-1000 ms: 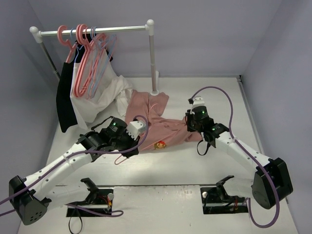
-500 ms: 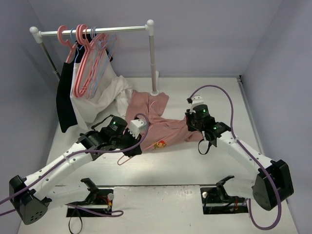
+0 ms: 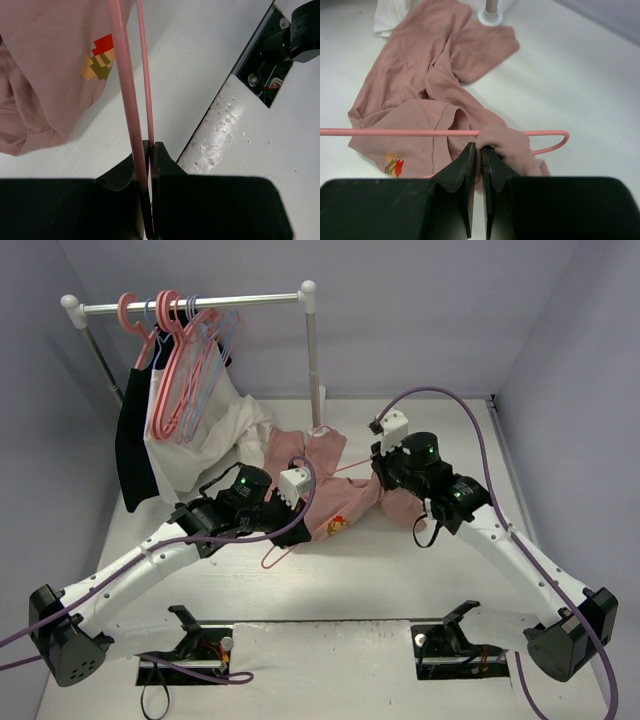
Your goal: Place the t-shirt on the hanger
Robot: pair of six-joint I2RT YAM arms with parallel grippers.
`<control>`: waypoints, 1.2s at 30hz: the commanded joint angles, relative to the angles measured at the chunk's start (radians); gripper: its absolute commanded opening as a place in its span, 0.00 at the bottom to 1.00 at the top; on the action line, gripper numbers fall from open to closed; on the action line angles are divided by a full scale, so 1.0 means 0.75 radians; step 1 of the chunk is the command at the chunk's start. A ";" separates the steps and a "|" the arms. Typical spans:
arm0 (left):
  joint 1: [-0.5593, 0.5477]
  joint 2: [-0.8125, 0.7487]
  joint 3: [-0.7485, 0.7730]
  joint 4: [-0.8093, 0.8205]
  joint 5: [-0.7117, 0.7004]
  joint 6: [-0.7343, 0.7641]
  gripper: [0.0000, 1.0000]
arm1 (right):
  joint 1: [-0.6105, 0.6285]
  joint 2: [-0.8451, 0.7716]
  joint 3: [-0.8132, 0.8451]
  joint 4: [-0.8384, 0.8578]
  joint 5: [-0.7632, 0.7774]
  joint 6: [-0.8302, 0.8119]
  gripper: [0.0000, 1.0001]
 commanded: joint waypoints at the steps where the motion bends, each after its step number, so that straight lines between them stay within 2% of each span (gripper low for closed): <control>1: -0.014 -0.057 0.051 0.140 0.131 0.026 0.00 | 0.009 -0.049 0.107 0.034 -0.072 -0.193 0.04; 6: -0.014 -0.044 0.009 0.233 0.195 -0.006 0.00 | 0.009 -0.043 0.200 0.012 -0.324 -0.349 0.01; 8: -0.014 -0.042 0.014 0.255 0.200 0.001 0.00 | 0.009 -0.032 0.238 0.001 -0.365 -0.376 0.01; 10: -0.010 -0.044 0.067 0.240 0.166 0.031 0.00 | 0.009 -0.003 0.313 -0.056 -0.452 -0.484 0.00; 12: -0.002 -0.044 0.109 0.203 0.114 0.055 0.00 | 0.007 0.005 0.363 -0.084 -0.438 -0.496 0.00; 16: 0.000 -0.042 0.203 0.009 -0.240 0.083 0.00 | -0.018 0.004 0.348 -0.082 -0.282 -0.439 0.00; 18: 0.002 -0.063 0.212 -0.109 -0.541 0.060 0.00 | -0.031 0.009 0.268 -0.078 -0.131 -0.348 0.00; 21: 0.005 -0.116 0.201 -0.243 -0.824 -0.029 0.00 | -0.085 0.073 0.148 -0.074 0.012 -0.215 0.00; 23: 0.010 -0.159 0.199 -0.326 -1.045 -0.111 0.00 | -0.137 0.188 0.144 -0.070 0.043 -0.164 0.00; 25: 0.017 -0.199 0.224 -0.377 -1.150 -0.167 0.00 | -0.148 0.285 0.251 -0.064 0.007 -0.141 0.00; 27: 0.023 -0.241 0.256 -0.422 -1.259 -0.197 0.00 | -0.146 0.453 0.452 -0.062 -0.133 -0.145 0.00; 28: 0.023 -0.257 0.270 -0.432 -1.287 -0.198 0.00 | -0.140 0.461 0.551 -0.062 -0.143 -0.145 0.00; 29: 0.026 -0.286 0.284 -0.451 -1.340 -0.202 0.00 | -0.107 0.540 0.753 -0.066 -0.228 -0.153 0.00; 30: 0.031 -0.289 0.300 -0.464 -1.345 -0.202 0.00 | -0.103 0.586 0.775 -0.066 -0.267 -0.166 0.00; 33: 0.039 -0.325 0.384 -0.507 -1.406 -0.190 0.00 | 0.039 0.676 1.166 -0.070 -0.417 -0.255 0.00; 36: 0.045 -0.366 0.404 -0.517 -1.397 -0.191 0.00 | 0.083 0.608 1.206 -0.063 -0.729 -0.307 0.00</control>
